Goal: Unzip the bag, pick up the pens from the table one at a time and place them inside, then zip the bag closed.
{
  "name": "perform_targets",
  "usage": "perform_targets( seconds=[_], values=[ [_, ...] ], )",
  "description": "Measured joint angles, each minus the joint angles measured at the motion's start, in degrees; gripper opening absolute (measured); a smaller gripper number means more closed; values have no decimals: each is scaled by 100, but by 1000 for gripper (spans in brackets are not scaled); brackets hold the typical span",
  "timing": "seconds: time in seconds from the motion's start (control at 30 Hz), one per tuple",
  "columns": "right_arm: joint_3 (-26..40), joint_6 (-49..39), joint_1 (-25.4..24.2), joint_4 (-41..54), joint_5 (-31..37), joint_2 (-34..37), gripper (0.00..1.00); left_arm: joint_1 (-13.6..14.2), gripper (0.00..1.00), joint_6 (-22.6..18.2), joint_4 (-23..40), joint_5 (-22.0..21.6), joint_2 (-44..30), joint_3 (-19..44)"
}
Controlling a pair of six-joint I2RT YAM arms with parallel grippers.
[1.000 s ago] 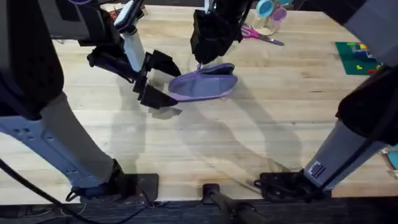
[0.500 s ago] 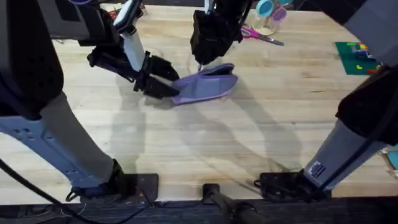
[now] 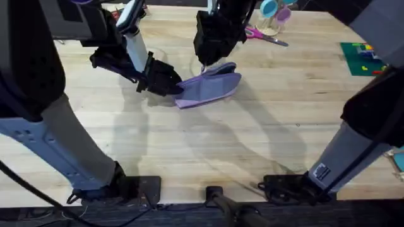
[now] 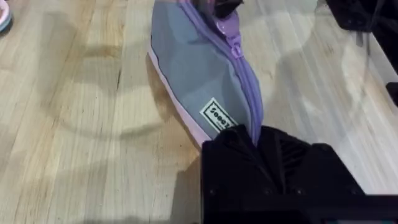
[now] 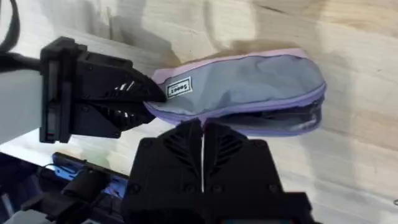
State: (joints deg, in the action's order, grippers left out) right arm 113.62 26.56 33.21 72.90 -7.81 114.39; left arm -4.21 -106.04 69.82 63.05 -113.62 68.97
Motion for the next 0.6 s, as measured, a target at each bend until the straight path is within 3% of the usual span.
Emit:
perform_targets(
  seconds=[0.23, 0.6],
  values=[
    [0, -269, -118, 11, 46, 0, 32, 0, 43, 0, -4, 51, 0, 0],
    [13, -795, -872, 138, 144, 0, 35, 22, 43, -2, -2, 35, 0, -7]
  ],
)
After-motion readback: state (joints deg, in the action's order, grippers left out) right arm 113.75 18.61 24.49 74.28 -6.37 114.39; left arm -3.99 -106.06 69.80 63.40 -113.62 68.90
